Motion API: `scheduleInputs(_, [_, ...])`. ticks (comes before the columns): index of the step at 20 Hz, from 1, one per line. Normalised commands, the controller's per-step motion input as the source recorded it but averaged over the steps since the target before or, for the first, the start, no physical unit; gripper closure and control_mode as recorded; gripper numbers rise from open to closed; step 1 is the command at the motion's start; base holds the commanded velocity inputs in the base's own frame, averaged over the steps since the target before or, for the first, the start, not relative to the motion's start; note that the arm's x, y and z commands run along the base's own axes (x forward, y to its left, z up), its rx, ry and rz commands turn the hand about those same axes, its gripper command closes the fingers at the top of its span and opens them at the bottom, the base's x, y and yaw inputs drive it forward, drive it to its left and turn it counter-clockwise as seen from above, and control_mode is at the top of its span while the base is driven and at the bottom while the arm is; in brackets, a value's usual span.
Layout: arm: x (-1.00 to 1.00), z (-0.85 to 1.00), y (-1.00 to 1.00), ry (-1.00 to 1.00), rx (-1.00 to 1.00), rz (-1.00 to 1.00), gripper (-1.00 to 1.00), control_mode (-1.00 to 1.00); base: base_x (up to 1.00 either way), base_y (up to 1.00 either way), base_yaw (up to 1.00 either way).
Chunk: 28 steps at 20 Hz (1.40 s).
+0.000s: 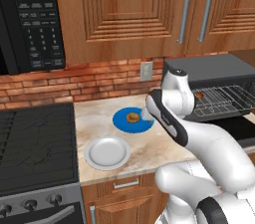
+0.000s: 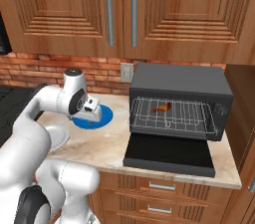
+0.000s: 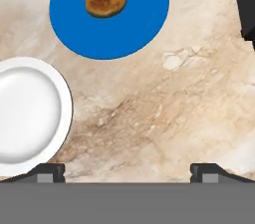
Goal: Open the toaster oven door. Place the bread on the top rack in the toaster oven and place the chicken drumstick on the bottom rack.
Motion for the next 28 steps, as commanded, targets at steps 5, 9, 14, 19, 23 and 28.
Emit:
scheduleInputs(5, [0.45,-0.08,0.54,0.0,-0.01,-0.22,-1.0,-1.0,0.0,0.0,0.0])
scheduleInputs(9, [0.41,-0.13,0.51,0.0,-0.08,-0.1,-1.0,-1.0,0.0,0.0,0.0])
scheduleInputs(14, [0.45,-0.17,0.33,0.0,-0.08,-0.07,-1.0,-1.0,0.0,0.0,0.0])
scheduleInputs(19, [0.51,-0.15,0.04,0.0,-0.02,0.0,-1.0,-1.0,0.0,0.0,0.0])
scheduleInputs(23, [0.56,-0.15,0.0,0.0,0.0,0.0,-1.0,-1.0,0.0,0.0,0.0])
scheduleInputs(28, [0.45,-0.29,0.03,0.0,-0.03,0.0,-1.0,-1.0,0.0,0.0,0.0])
